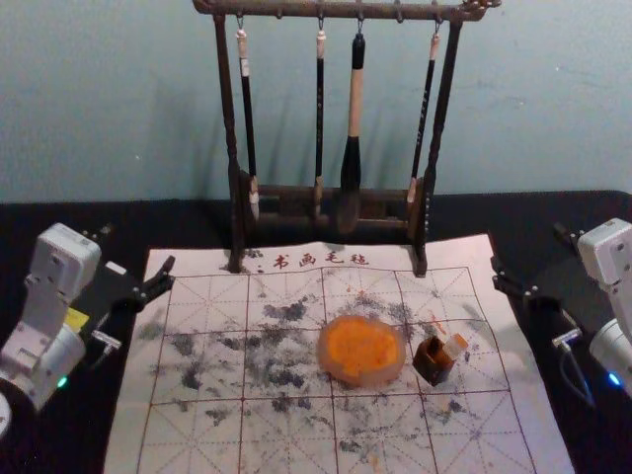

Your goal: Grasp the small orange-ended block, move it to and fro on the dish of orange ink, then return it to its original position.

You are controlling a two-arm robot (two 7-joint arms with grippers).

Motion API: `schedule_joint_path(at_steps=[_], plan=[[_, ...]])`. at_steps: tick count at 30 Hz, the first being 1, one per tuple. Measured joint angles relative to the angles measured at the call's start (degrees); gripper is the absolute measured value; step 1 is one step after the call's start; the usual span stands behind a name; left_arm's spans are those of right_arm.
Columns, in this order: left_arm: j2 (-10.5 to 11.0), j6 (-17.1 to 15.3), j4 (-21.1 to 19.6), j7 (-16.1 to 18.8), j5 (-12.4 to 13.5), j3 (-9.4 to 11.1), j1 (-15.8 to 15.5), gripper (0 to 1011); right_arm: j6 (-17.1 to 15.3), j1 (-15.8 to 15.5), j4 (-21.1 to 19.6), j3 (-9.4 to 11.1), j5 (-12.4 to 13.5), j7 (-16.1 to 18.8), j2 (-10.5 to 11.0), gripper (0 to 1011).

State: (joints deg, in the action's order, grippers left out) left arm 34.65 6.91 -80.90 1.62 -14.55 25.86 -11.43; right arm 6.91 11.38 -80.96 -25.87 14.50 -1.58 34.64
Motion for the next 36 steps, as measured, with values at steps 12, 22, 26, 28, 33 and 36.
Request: schedule_joint_path(at_steps=[12,22,26,28,33,36], plan=[[0.0,0.0,0.0,0.0,0.0,0.0,0.0,1001,0.0,0.1,0.1,0.0,0.1,0.0,0.0,1002],[0.0,0.0,0.0,0.0,0.0,0.0,0.0,1001,0.0,0.1,0.1,0.0,0.1,0.0,0.0,1002],[0.0,0.0,0.0,0.0,0.0,0.0,0.0,1001,0.0,0.1,0.1,0.0,0.1,0.0,0.0,1002],[0.0,0.0,0.0,0.0,0.0,0.0,0.0,1001,0.0,0.1,0.1,0.0,0.1,0.0,0.0,1002],[0.0,0.0,0.0,0.0,0.0,0.0,0.0,1001,0.0,0.1,0.1,0.0,0.1,0.0,0.0,1002],[0.0,0.0,0.0,0.0,0.0,0.0,0.0,1001,0.0,0.1,0.1,0.0,0.1,0.0,0.0,1002]])
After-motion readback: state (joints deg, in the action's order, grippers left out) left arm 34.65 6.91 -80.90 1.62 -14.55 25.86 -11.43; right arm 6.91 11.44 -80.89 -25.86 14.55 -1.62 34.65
